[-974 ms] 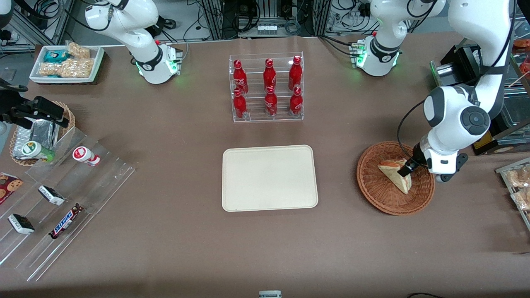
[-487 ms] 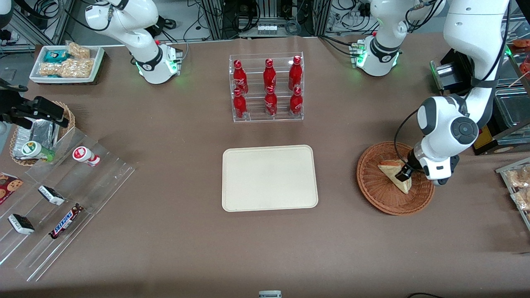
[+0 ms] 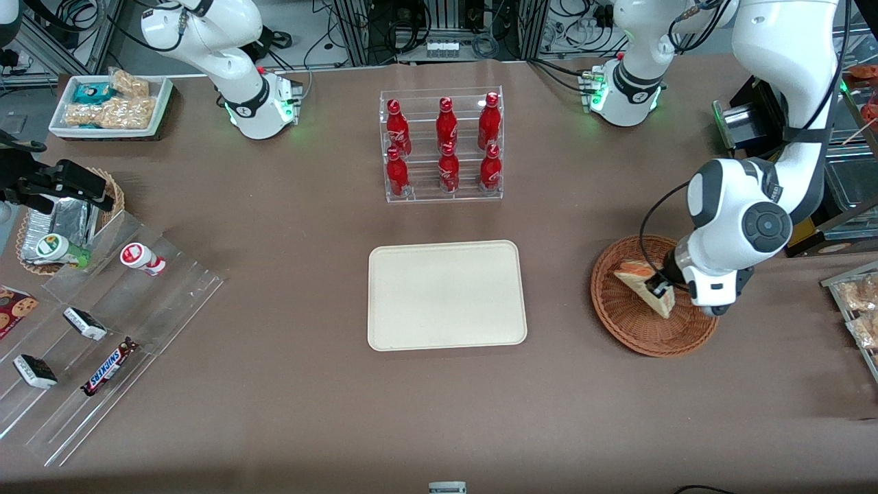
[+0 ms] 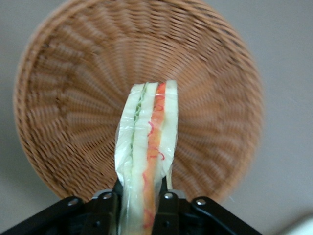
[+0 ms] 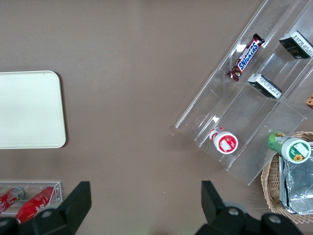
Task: Place sandwich from basket to tray
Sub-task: 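Lift the sandwich and carry it with the left gripper over the tray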
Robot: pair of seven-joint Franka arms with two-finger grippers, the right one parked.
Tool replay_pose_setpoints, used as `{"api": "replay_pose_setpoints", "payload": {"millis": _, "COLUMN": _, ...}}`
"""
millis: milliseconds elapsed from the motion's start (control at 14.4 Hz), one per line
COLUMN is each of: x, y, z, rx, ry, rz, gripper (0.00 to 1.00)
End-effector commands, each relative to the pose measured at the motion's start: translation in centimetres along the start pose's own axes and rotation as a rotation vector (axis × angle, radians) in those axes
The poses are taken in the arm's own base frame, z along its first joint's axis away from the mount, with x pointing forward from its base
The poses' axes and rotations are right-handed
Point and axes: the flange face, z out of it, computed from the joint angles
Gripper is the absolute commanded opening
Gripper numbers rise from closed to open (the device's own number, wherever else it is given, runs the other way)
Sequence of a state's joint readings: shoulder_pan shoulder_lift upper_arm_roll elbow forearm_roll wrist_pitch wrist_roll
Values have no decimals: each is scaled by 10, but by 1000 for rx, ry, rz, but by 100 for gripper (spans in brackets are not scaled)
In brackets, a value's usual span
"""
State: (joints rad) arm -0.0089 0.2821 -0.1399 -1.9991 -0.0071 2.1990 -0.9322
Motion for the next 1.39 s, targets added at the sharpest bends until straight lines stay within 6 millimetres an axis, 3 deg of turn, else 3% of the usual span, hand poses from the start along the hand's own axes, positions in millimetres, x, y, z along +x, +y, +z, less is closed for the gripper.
{"api": "replay_pose_setpoints", "payload": {"millis": 0, "x": -43, "y": 38, "z": -12, "rx": -20, "ry": -20, "rz": 88, "gripper": 13}}
{"api": "replay_pose_setpoints", "payload": {"millis": 348, "x": -170, "y": 129, "z": -1, "rx": -25, "ry": 2, "rz": 405, "gripper": 13}}
{"api": "replay_pose_setpoints", "payload": {"millis": 557, "x": -213, "y": 181, "z": 11, "rx": -35, "ry": 48, "rz": 542, "gripper": 15}}
{"api": "replay_pose_setpoints", "payload": {"millis": 696, "x": -245, "y": 212, "z": 29, "rx": -45, "ry": 50, "rz": 643, "gripper": 16}}
{"api": "replay_pose_setpoints", "payload": {"millis": 904, "x": -279, "y": 246, "z": 43, "rx": -77, "ry": 42, "rz": 683, "gripper": 17}}
{"api": "replay_pose_setpoints", "payload": {"millis": 1322, "x": -314, "y": 269, "z": 79, "rx": -84, "ry": 53, "rz": 710, "gripper": 16}}
